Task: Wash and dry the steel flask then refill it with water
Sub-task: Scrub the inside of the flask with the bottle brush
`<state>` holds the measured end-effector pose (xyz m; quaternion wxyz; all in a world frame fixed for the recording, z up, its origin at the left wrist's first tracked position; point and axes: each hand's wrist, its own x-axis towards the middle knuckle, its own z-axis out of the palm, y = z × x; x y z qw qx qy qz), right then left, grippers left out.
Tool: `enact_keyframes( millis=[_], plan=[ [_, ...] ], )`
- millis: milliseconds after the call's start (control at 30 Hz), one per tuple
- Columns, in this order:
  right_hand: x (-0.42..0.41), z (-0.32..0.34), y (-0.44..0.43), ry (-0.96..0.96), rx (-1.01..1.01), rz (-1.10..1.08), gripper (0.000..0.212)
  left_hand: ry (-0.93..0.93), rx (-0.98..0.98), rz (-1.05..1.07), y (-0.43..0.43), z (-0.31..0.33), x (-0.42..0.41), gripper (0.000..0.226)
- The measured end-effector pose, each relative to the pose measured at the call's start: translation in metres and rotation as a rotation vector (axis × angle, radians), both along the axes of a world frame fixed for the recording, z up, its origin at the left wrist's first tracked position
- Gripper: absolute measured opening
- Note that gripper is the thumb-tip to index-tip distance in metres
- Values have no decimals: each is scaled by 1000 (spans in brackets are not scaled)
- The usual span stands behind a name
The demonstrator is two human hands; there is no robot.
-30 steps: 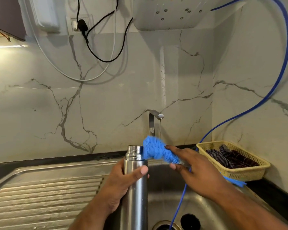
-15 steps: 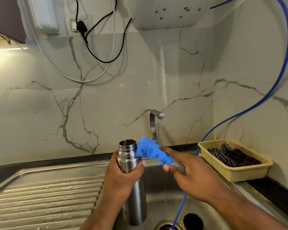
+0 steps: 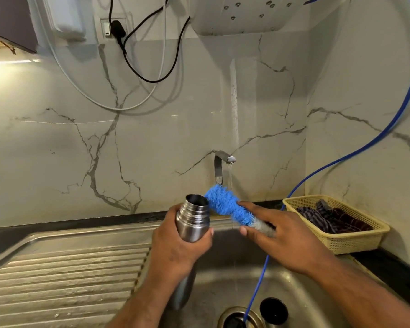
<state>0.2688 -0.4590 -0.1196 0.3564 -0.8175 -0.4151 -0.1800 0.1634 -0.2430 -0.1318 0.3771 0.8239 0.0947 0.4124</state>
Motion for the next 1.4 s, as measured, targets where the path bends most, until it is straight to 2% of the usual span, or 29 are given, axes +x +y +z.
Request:
enact_keyframes(
  millis=[233,433,567,633,800,1000,1200,1400],
  plan=[
    [-8,-4,10,-6,-35,64,68,96,83,-142,-19,-6,2,68],
    [0,-1,-1,-12,-65,84,71,86,81,-55,0,-1,-3,65],
    [-4,-2,6,-21,-77,113,74,201,98,-243,-15,-5,-5,63],
    [-1,-1,2,-21,-78,121,74,188,115,-268,-21,-6,-3,57],
    [3,-2,-1,-42,-118,107,76,176,151,-231,-10,-9,-1,62],
    [6,-2,-4,-17,-129,105,75,112,138,-158,-2,-8,1,56],
    [-1,2,0,-5,-134,102,75,85,131,-105,-3,-10,4,69],
    [-2,0,2,22,-104,92,77,80,131,-96,-3,-11,7,71]
  ],
)
